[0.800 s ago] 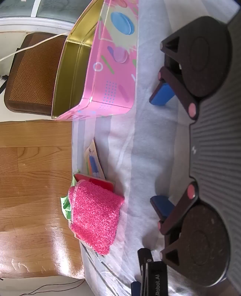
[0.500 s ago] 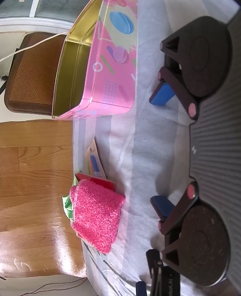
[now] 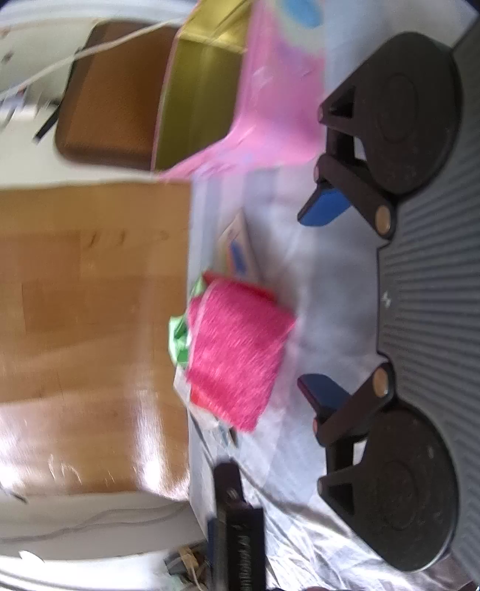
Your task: Organize soft objects
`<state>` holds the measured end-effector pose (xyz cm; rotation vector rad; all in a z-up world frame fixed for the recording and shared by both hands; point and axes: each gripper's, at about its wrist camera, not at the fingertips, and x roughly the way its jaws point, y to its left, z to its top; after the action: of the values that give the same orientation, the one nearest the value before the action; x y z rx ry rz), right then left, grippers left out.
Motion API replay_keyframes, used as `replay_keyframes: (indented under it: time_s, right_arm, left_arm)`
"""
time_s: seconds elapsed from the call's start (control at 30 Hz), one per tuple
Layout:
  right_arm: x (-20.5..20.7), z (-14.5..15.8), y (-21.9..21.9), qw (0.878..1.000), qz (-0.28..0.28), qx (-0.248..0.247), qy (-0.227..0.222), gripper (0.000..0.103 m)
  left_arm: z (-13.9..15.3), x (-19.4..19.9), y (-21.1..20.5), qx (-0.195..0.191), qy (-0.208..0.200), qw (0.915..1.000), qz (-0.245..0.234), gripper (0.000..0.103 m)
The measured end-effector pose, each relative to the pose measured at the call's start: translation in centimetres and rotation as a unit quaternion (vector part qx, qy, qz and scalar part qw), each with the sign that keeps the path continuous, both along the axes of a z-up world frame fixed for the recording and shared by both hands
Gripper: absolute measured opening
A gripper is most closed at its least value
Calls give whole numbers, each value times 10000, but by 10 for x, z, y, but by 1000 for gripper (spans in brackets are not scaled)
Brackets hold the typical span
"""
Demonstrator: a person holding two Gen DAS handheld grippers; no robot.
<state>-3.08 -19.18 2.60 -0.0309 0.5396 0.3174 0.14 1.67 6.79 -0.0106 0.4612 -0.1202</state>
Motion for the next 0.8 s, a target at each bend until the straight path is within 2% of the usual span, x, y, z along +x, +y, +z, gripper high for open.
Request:
replay_keyframes:
  time_s: [0.03,0.1,0.23,0.27,0.3,0.33,0.4,0.47,0.53,0.6,0.7,0.8]
  right_arm:
    - [8,0,2,10000,30,-66,10,83]
    - [23,1,8,9998,78,-151,76,70]
    - [42,-3,27,9987,384,-289,141,68]
    - [43,-5,30,9983,470,-330,128,60]
    - [44,-7,33,9976,582,-352,154,44]
    - [42,-8,34,9973,623,-358,169,39]
    - [35,-7,33,9974,613,-367,37,23]
    - [23,-1,27,9977,646,-196,-81,20]
    - [8,6,23,9974,553,-229,-395,19]
    - [-8,14,17,9950,384,-374,-839,18]
    - [-15,27,5,9921,64,-383,-1192,17]
    - [-16,39,-14,9884,-219,-310,-1473,17]
  left_arm:
    - [2,8,-1,-88,22,9999,-141,76]
    - [0,24,-6,-161,177,9992,-310,66]
    - [-21,54,-6,-530,647,9955,-442,49]
    - [-27,59,-6,-658,792,9936,-472,45]
    - [-33,62,-5,-802,912,9911,-548,33]
    - [-38,62,-3,-949,1010,9883,-639,19]
    - [-43,54,-5,-1072,1072,9857,-730,11]
    - [-40,44,-11,-1126,1011,9847,-867,10]
    - [-30,31,-21,-1205,855,9831,-1085,10]
    - [-16,23,-37,-1125,593,9833,-1302,10]
    - [5,15,-62,-1008,251,9835,-1484,10]
    - [20,16,-79,-1211,96,9781,-1690,10]
